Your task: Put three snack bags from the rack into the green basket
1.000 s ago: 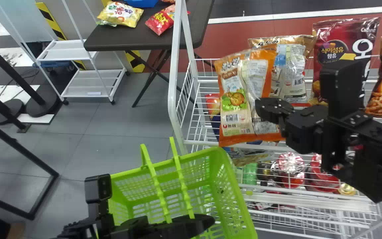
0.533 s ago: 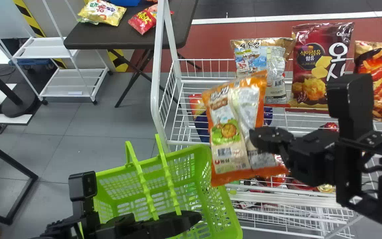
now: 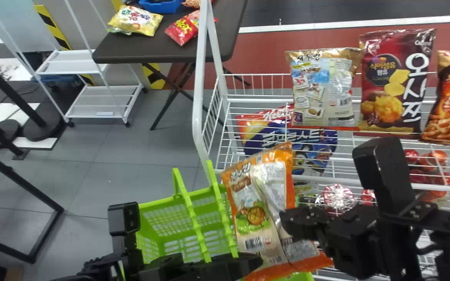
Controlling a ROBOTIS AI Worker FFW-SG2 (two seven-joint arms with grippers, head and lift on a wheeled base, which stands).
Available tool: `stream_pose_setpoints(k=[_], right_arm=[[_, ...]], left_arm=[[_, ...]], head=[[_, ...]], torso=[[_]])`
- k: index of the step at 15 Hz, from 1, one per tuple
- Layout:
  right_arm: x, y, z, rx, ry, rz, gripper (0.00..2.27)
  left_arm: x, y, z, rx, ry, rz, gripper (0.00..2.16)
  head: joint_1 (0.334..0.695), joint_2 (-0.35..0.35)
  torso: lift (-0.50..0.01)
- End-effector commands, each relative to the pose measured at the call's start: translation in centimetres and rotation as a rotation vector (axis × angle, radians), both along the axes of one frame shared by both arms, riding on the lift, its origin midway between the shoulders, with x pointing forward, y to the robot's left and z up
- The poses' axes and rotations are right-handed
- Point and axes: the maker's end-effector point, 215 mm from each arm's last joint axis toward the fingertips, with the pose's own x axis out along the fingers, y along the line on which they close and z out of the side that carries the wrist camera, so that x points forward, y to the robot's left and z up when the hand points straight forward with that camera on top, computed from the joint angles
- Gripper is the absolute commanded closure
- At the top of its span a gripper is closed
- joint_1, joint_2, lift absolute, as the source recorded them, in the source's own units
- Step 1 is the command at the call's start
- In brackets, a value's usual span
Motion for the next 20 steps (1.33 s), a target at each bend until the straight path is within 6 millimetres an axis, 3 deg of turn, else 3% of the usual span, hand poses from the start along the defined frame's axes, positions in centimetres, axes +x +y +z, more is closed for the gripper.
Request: stream_pose_setpoints(k=[1,5,6,7,9,12,16,20], right_arm=[[-2.3,0.8,-1.5,-0.021,0.06,0.04,2.25],[-2.5,2.7,-3.6,-0.01,0.063,0.064,2.25],[-2.2,3.2,-3.7,0.011,0.055,0.066,2.13],[-2.2,3.5,-3.8,0.025,0.057,0.071,1.8],[-2.2,3.2,-3.6,0.025,0.058,0.071,0.0],[-1.2,1.8,-2.8,0.046,0.055,0.038,0.03],[2.1,-1.5,-1.8,0.058,0.013,-0.053,0.04],[11.6,-7.4,0.7,0.05,-0.219,-0.25,0.05]], left_arm=[[0.1,0.0,0.1,-0.002,-0.001,0.003,2.15],[0.0,-0.1,0.5,-0.01,-0.004,-0.001,2.15],[0.1,-0.1,0.5,-0.011,-0.006,-0.001,2.15],[0.0,-0.1,0.4,-0.009,-0.001,-0.002,2.15],[0.0,0.1,0.3,-0.008,0.003,0.003,2.15],[0.0,0.2,0.3,-0.007,0.0,0.005,2.15],[0.1,0.2,0.3,-0.006,0.0,0.006,2.15],[0.0,0.1,0.3,-0.006,0.002,0.004,2.15]], head=[[0.695,0.242],[0.695,0.291],[0.695,0.3],[0.695,0.309],[0.695,0.33],[0.695,0.329],[0.695,0.275],[0.695,0.171]], torso=[[0.0],[0.0],[0.0],[0.0],[0.0],[0.0],[0.0],[0.0]])
